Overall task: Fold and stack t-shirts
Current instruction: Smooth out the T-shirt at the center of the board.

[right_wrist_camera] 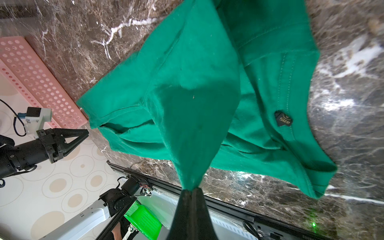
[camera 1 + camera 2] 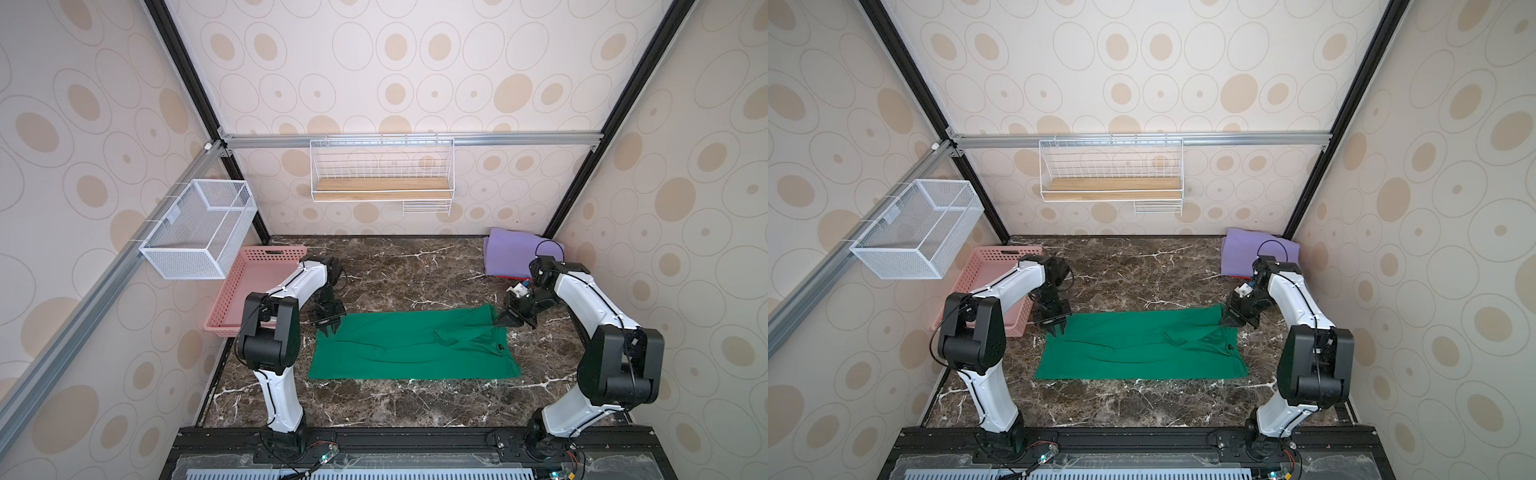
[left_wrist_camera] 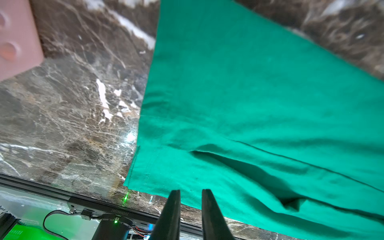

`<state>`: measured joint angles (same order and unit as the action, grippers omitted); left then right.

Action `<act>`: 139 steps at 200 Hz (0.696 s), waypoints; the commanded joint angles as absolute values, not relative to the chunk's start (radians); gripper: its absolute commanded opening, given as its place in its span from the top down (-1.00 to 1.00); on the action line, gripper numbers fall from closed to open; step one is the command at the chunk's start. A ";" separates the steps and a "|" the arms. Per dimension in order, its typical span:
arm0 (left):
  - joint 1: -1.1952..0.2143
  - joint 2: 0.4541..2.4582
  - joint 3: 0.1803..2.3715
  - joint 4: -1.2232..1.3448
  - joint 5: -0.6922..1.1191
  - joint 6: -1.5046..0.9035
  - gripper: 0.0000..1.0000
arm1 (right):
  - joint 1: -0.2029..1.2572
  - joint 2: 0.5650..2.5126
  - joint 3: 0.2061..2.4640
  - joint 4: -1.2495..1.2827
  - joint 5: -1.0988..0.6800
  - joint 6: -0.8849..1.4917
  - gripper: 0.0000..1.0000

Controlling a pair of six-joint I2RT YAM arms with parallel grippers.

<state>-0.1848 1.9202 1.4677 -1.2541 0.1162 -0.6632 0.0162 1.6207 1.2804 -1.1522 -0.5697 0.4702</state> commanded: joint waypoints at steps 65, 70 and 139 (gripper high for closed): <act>-0.211 1.945 1.512 -1.305 0.111 -0.646 0.56 | 0.021 1.618 1.079 -1.072 -0.537 0.433 1.00; -0.212 1.945 1.509 -1.304 0.113 -0.644 0.56 | 0.021 1.619 1.065 -1.065 -0.537 0.430 1.00; -0.219 1.950 1.506 -1.320 0.109 -0.635 0.56 | 0.020 1.651 1.048 -1.089 -0.440 0.372 0.68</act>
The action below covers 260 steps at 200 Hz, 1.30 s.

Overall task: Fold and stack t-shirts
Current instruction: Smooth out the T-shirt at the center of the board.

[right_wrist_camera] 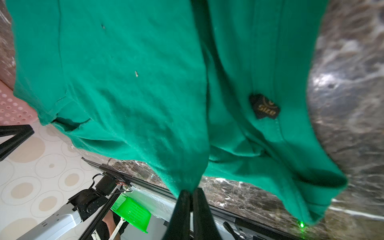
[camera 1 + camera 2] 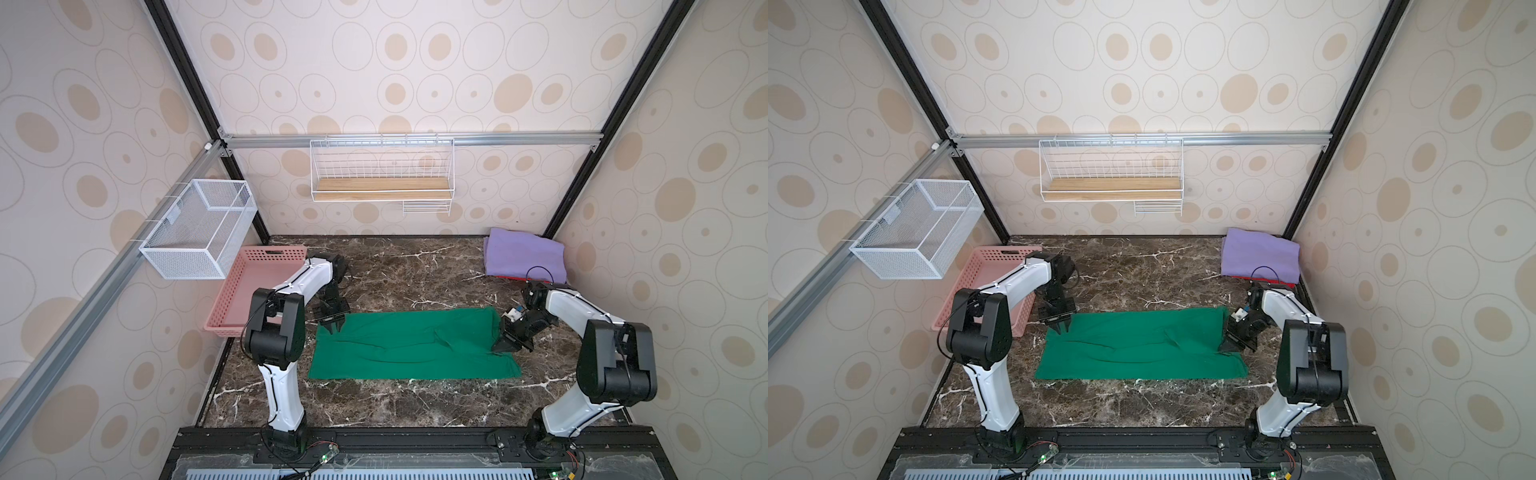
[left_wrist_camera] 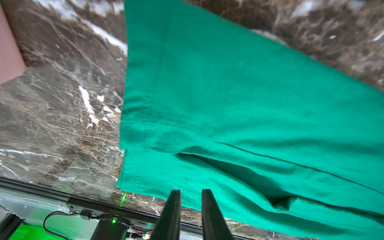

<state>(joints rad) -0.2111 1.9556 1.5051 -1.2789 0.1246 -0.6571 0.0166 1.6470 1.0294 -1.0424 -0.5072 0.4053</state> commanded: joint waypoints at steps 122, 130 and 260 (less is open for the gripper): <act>-0.274 2.304 1.972 -1.304 0.181 -0.703 0.56 | 0.101 1.946 1.463 -0.942 -0.391 0.487 0.62; -0.274 2.319 1.973 -1.304 0.179 -0.698 0.56 | 0.107 1.988 1.495 -0.948 -0.400 0.483 0.63; -0.132 2.445 2.049 -1.335 0.093 -0.547 0.55 | 0.047 2.197 1.681 -1.003 -0.376 0.451 0.72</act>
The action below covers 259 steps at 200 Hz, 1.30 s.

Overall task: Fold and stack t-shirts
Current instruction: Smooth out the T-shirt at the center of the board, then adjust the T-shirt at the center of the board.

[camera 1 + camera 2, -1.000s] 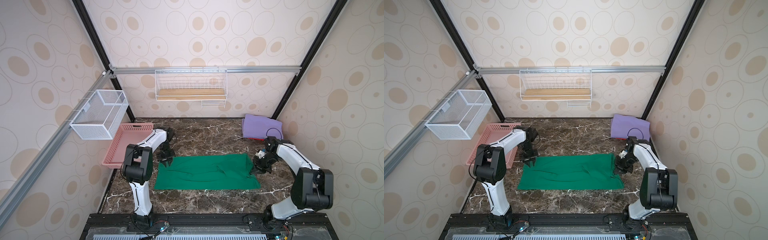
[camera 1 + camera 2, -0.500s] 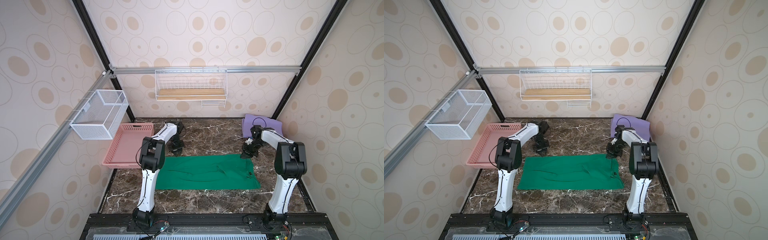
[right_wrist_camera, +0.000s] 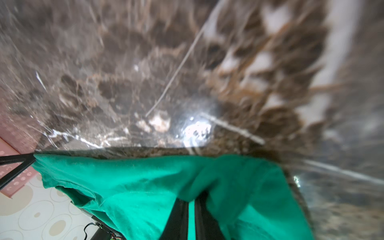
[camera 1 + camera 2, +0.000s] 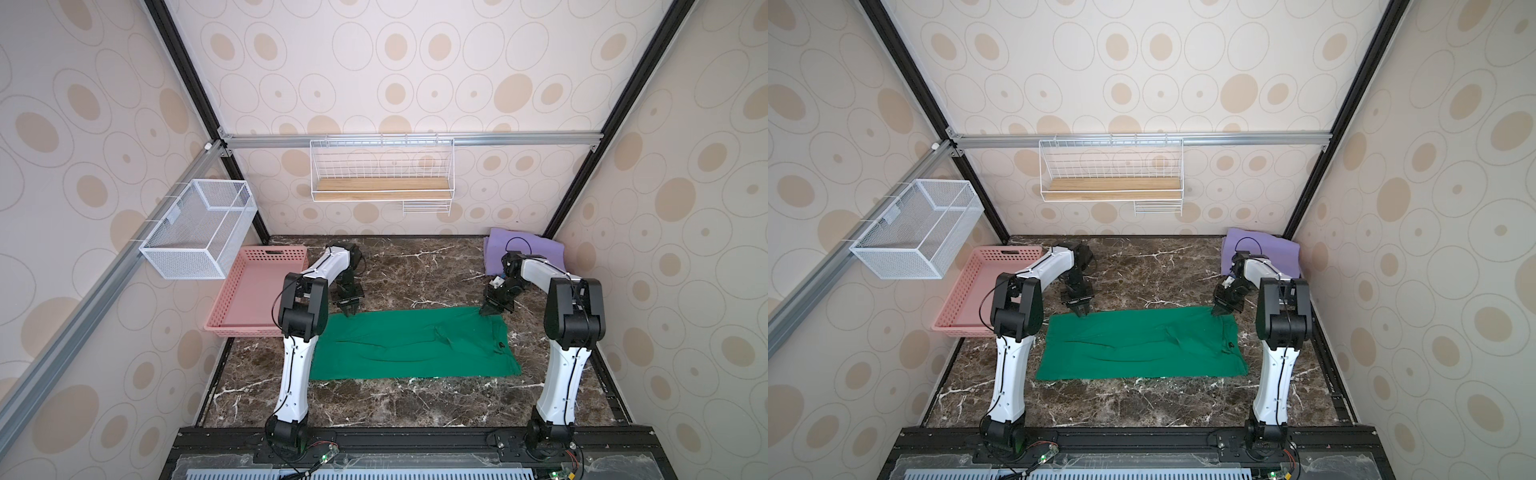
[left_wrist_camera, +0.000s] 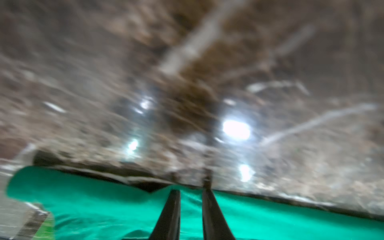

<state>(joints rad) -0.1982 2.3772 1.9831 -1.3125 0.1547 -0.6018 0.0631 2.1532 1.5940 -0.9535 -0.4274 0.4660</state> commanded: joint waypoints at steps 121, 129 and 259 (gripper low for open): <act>-0.399 1.692 1.685 -1.229 0.342 -0.761 0.50 | 0.344 1.755 1.365 -1.024 -0.424 0.453 0.68; -0.399 1.640 1.675 -1.246 0.344 -0.784 0.49 | 0.343 1.745 1.311 -1.011 -0.443 0.473 0.68; -0.395 1.491 1.876 -1.561 0.351 -0.686 -0.07 | 0.334 2.052 1.440 -0.954 -0.335 0.542 0.69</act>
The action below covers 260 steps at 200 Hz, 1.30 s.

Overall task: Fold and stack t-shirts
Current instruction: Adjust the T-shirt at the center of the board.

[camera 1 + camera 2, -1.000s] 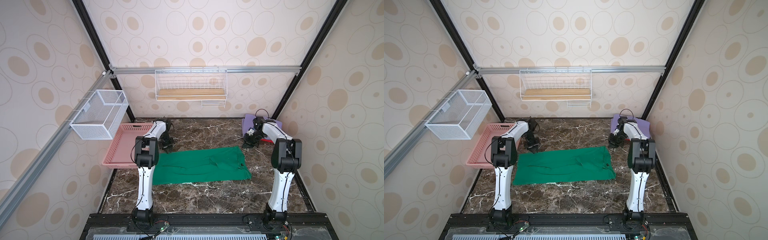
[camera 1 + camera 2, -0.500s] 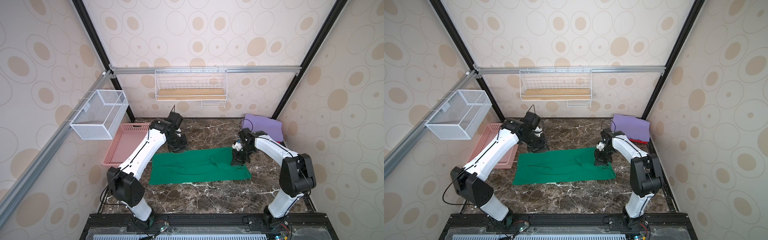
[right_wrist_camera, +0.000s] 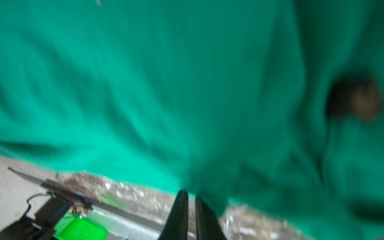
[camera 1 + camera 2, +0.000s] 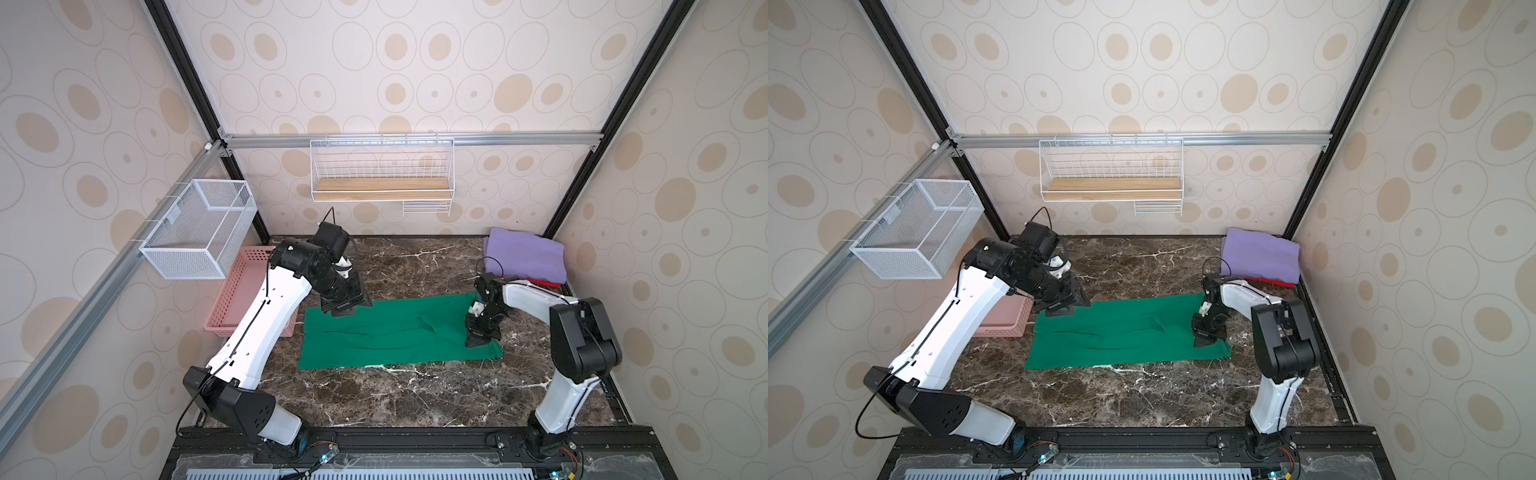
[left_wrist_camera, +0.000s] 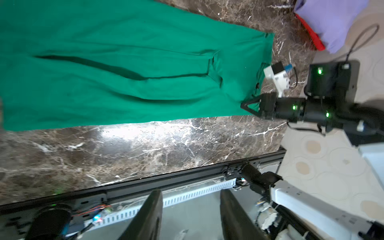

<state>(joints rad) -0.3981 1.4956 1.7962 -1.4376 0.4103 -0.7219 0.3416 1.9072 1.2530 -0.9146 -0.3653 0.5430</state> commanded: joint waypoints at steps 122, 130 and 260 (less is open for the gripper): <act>-0.380 1.415 1.908 -1.698 0.245 -0.710 -0.15 | 0.245 2.537 2.611 -1.208 -0.535 0.598 0.61; -0.380 1.418 1.918 -1.694 0.241 -0.699 -0.15 | 0.272 2.437 2.462 -1.160 -0.553 0.581 0.61; -0.379 1.398 1.836 -1.680 0.242 -0.692 -0.21 | 0.960 2.365 1.997 -0.901 -0.709 0.688 0.59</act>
<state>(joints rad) -0.3832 1.4223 1.8523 -1.6085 0.2428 -0.7055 0.9646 2.2848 1.8912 -0.8974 -0.6811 0.6678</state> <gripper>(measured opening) 0.604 0.204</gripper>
